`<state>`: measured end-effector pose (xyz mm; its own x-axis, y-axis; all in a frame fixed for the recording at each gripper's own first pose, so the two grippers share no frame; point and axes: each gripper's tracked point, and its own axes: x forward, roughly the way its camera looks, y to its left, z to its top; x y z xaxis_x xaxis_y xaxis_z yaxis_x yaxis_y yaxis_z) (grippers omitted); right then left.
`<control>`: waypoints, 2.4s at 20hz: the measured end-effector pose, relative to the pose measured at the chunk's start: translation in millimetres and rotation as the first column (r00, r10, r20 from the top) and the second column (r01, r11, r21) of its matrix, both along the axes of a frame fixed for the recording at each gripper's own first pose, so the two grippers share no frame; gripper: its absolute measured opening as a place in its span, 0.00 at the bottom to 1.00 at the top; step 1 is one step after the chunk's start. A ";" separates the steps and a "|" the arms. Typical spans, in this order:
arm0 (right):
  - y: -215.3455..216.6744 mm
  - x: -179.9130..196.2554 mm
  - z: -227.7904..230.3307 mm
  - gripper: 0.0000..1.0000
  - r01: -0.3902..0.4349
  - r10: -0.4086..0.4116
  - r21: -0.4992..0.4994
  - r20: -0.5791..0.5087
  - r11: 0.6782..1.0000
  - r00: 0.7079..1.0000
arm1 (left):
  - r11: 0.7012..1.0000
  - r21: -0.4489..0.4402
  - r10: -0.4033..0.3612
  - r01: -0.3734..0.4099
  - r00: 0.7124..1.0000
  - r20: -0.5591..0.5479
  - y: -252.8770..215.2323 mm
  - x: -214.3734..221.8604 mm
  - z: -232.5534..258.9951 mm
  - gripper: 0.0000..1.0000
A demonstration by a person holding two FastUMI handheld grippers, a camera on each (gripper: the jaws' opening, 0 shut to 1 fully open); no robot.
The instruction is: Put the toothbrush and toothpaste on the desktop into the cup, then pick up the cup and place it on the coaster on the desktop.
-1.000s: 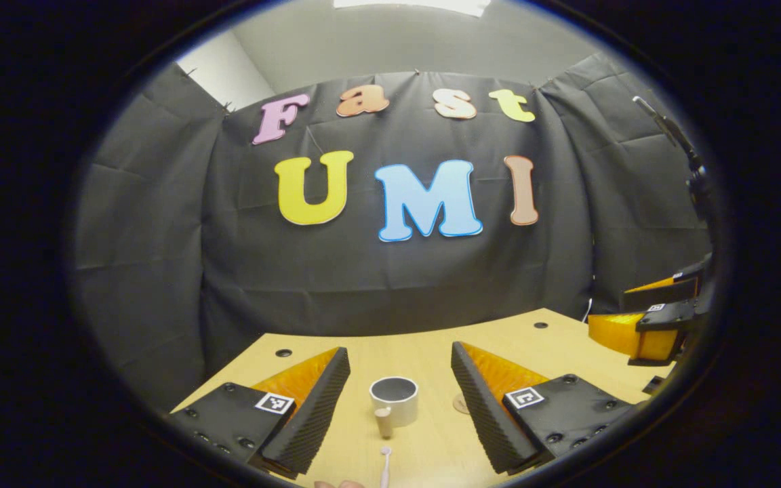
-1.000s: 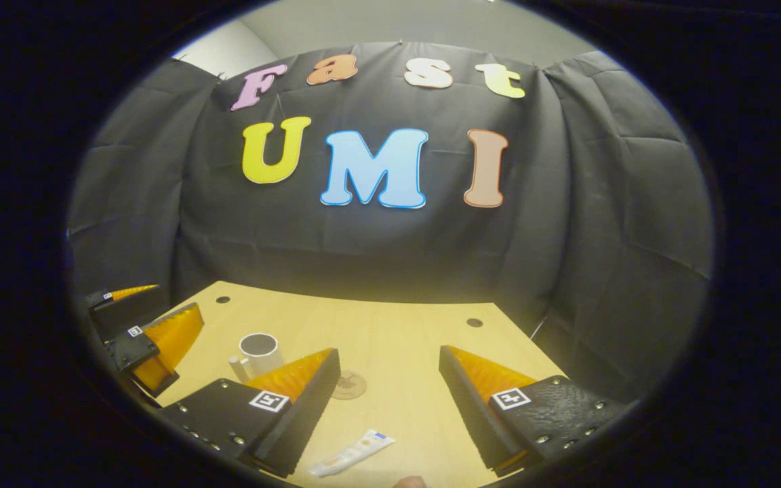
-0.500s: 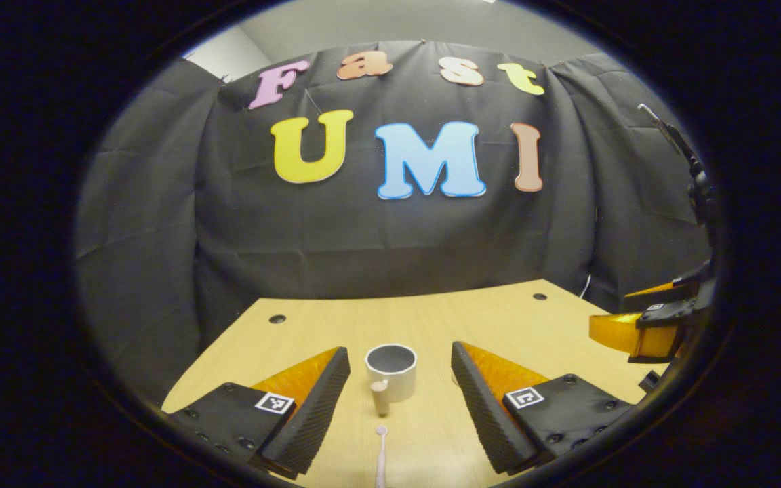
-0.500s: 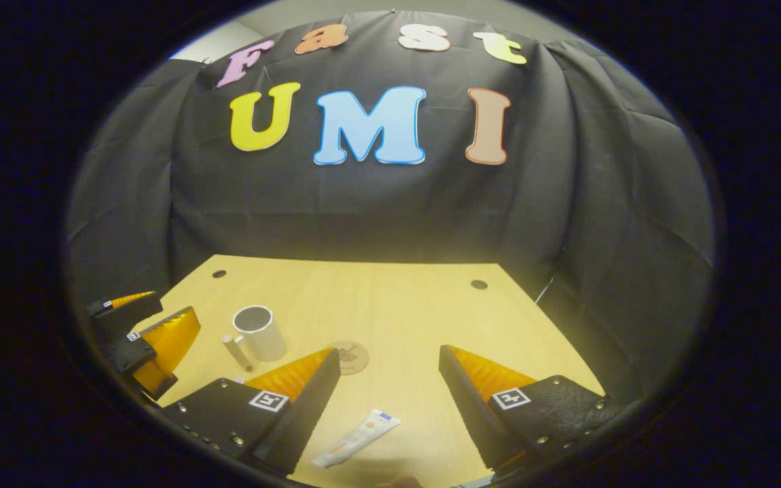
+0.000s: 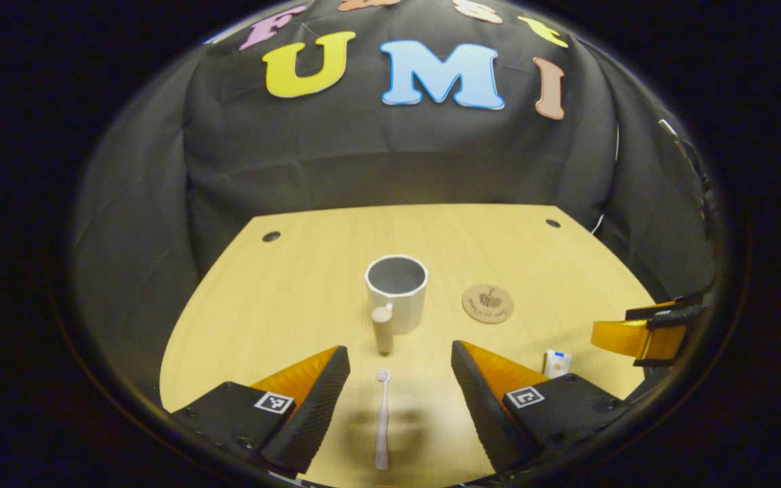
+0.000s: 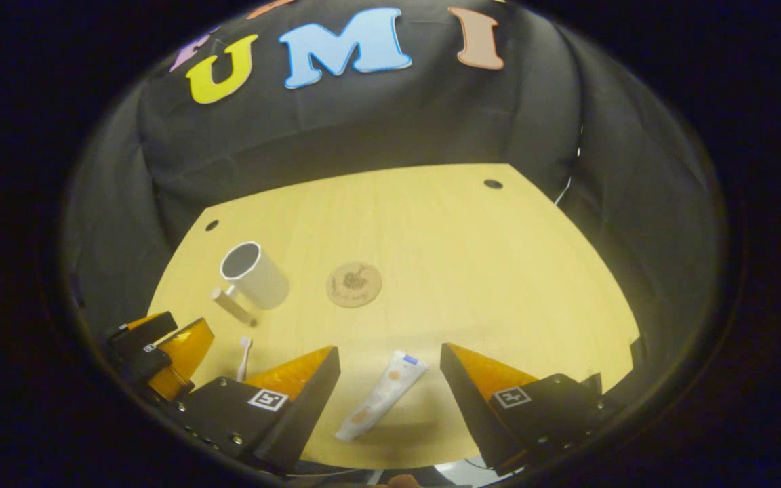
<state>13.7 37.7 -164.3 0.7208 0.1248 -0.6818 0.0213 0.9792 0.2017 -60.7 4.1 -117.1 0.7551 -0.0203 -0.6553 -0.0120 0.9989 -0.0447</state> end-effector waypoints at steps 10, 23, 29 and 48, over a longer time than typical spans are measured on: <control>16.4 -19.5 -69.8 0.95 0.022 -0.002 0.059 -0.323 0.998 0.946 | 1.000 0.005 -0.004 0.007 0.899 -0.437 16.1 -45.9 -98.0 1.00; 29.0 -26.7 -112.4 0.95 0.063 -0.033 0.043 -0.505 0.997 0.862 | 1.000 -0.028 -0.014 -0.006 0.767 -0.641 26.2 -75.3 -140.3 1.00; 31.8 -27.5 -122.4 0.88 0.053 -0.033 0.022 -0.540 0.998 0.841 | 1.000 -0.011 -0.018 0.015 0.761 -0.649 24.8 -70.4 -142.4 0.86; 30.6 -25.1 -115.7 0.16 0.038 0.064 0.208 -0.462 0.977 0.885 | 0.995 -0.094 -0.033 -0.018 0.858 -0.512 21.7 -62.2 -132.5 0.10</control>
<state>-11.4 68.3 -279.9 0.3256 0.3050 -0.8949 0.1496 0.9180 0.3673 -122.8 25.8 -249.6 0.3126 -0.1038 -0.9442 -0.0513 0.9907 -0.1259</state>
